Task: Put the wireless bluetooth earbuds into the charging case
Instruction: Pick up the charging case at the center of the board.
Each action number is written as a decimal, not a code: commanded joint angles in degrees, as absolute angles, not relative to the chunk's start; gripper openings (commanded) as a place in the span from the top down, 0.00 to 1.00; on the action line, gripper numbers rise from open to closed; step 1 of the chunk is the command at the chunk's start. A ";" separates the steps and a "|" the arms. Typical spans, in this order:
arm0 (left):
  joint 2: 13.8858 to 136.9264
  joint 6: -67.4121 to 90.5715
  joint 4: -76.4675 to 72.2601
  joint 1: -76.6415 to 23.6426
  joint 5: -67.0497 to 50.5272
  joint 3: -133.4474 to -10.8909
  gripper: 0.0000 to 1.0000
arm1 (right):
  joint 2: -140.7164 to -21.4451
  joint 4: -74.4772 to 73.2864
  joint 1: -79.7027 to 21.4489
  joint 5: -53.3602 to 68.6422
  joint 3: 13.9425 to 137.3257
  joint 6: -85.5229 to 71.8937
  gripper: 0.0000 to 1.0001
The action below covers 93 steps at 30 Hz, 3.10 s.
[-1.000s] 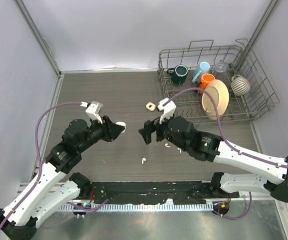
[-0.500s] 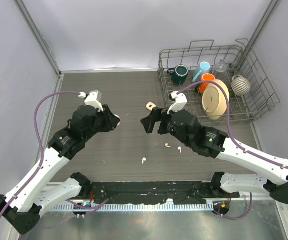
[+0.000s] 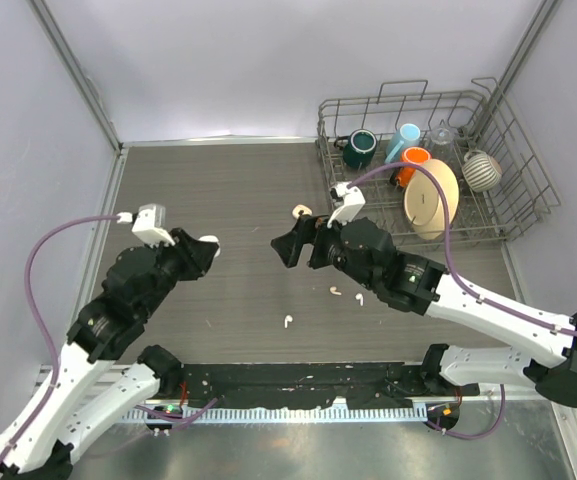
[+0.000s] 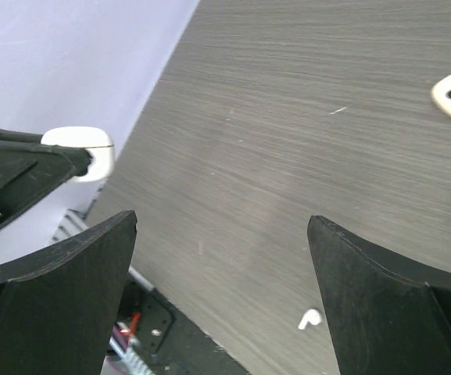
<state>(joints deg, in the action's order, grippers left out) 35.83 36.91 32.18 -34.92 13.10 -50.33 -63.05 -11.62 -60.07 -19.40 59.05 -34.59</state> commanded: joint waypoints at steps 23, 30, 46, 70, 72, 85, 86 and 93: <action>23.47 21.63 -9.28 -35.16 -11.95 -28.40 0.97 | -65.40 6.68 -53.44 1.94 52.13 -62.12 0.10; 20.39 16.27 -22.23 -35.16 -13.01 -19.43 0.95 | -65.91 13.01 -53.44 1.41 47.37 -81.19 0.15; 28.56 11.78 -34.28 -35.07 -16.26 -17.40 0.97 | -73.82 25.31 -56.42 2.46 46.23 -94.92 0.18; 31.11 12.39 -34.01 -35.16 -14.41 -17.23 0.91 | -74.44 32.69 -57.48 2.64 42.54 -99.41 0.41; 30.94 12.48 -34.10 -35.16 -14.41 -17.14 0.90 | -74.44 33.30 -57.48 3.16 42.36 -99.58 0.36; 30.59 12.39 -33.31 -35.16 -14.50 -17.14 0.90 | -73.13 34.89 -57.48 0.62 40.26 -100.20 0.56; 30.32 12.39 -33.31 -35.16 -14.59 -17.14 0.90 | -72.86 34.89 -57.48 0.35 40.08 -100.11 0.55; 29.62 12.39 -33.05 -35.16 -15.12 -17.31 0.90 | -71.72 33.75 -57.48 -1.76 40.08 -99.49 0.34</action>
<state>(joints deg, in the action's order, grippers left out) 30.59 12.99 -30.17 -35.38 -15.92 -16.34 -74.17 31.66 -57.41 1.93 39.81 -99.96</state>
